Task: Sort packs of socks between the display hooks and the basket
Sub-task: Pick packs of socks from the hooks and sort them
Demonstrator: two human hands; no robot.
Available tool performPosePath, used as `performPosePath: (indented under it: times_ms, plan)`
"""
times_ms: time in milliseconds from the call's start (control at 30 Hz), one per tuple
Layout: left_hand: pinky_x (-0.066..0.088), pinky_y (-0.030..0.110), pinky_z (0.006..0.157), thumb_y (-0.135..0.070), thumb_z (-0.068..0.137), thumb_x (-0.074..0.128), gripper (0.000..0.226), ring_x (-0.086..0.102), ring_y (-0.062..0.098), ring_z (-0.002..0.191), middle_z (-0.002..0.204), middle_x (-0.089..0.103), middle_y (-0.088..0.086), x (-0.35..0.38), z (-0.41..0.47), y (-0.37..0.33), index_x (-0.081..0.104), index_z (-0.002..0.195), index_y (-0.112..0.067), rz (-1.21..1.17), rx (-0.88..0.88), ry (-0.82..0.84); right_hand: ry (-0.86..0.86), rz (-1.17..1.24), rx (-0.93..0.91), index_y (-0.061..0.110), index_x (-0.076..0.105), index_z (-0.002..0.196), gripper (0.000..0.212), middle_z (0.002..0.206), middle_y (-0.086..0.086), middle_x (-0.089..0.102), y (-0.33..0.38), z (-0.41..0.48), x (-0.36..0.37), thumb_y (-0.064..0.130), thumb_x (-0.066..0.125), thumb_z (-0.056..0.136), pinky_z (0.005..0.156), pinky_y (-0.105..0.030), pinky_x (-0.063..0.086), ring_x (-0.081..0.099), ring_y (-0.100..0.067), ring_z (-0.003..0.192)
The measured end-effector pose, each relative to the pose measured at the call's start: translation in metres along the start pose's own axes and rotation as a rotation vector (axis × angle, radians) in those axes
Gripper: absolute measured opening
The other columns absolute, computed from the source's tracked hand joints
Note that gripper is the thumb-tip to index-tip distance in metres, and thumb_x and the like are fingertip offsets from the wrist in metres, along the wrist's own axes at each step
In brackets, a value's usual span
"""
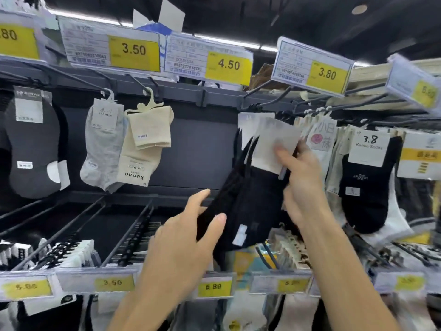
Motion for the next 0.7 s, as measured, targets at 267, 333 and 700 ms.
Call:
performPosePath:
  times_ms: [267,333,700]
  plan:
    - [0.046,0.026,0.074,-0.071,0.086,0.014,0.059,0.058,0.002,0.114,0.132,0.052,-0.032,0.030,-0.010,0.022,0.022,0.141,-0.053,0.455,0.073,0.120,-0.077,-0.432,-0.089,0.019,0.059,0.114,0.017,0.102,0.008,0.072,0.006,0.058,-0.001,0.015,0.059,0.097,0.078,-0.024,0.059,0.070,-0.004,0.090]
    - [0.037,0.024,0.067,-0.069,0.082,0.005,0.063,0.056,-0.002,0.114,0.132,0.051,-0.033,0.033,-0.013,0.021,0.025,0.139,-0.053,0.486,0.058,0.111,-0.013,-0.528,-0.120,0.019,0.056,0.122,0.025,0.107,0.006,0.068,0.001,0.063,0.000,0.017,0.058,0.098,0.086,-0.035,0.059,0.068,-0.007,0.097]
    - [0.045,0.023,0.073,-0.033,0.095,0.054,0.023,0.064,0.010,0.086,0.100,0.070,-0.013,0.040,-0.038,-0.048,0.070,0.108,-0.024,0.129,0.298,-0.192,0.022,-0.721,-0.087,0.014,0.038,0.147,0.057,0.130,0.000,0.058,0.010,-0.011,-0.037,0.020,0.061,0.095,0.107,-0.034,0.047,0.058,-0.008,0.121]
Point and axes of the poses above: each hand's wrist, its own z-axis towards the middle knuckle, its own x-axis out of the palm, y = z × x, the point moved 2 cm from there along z, towards the middle knuckle
